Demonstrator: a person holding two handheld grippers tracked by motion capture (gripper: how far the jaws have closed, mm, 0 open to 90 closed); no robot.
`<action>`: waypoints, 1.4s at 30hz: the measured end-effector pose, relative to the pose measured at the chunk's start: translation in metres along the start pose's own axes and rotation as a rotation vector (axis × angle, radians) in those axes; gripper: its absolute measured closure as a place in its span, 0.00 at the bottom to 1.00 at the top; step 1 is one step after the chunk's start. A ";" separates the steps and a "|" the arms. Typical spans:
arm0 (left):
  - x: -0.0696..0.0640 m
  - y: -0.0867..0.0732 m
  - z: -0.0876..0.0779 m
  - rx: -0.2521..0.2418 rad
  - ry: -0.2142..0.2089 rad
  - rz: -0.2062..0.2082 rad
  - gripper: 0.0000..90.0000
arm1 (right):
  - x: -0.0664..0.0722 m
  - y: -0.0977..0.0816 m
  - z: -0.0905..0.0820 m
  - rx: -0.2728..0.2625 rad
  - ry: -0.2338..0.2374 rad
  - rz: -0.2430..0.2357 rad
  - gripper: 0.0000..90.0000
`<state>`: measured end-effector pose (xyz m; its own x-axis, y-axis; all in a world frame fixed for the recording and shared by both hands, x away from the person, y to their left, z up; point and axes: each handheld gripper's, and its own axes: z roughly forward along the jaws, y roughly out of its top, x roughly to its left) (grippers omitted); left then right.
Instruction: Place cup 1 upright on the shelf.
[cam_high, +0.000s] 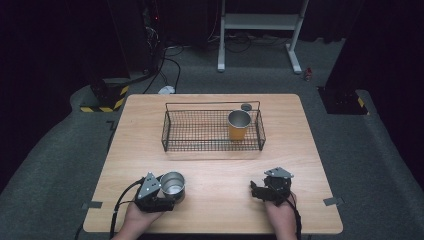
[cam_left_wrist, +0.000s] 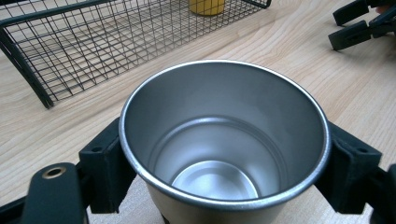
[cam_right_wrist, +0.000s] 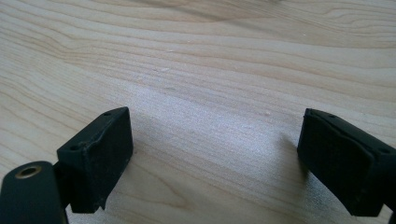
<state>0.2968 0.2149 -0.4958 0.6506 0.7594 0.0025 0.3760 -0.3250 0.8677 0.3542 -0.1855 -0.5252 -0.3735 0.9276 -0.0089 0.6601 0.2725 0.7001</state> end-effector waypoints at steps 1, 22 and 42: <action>0.000 0.000 0.000 -0.007 0.001 -0.002 0.21 | 0.000 0.000 0.000 0.000 0.000 0.000 0.12; 0.006 0.009 0.004 -0.064 0.020 -0.039 0.21 | 0.000 0.000 0.000 0.000 0.004 -0.009 0.12; 0.003 0.031 0.020 -0.075 0.051 -0.027 0.21 | -0.001 -0.001 -0.001 0.000 0.021 -0.027 0.12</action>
<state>0.3231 0.1962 -0.4789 0.6058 0.7956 0.0019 0.3416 -0.2622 0.9025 0.3535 -0.1864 -0.5251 -0.4052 0.9142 -0.0126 0.6494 0.2975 0.6998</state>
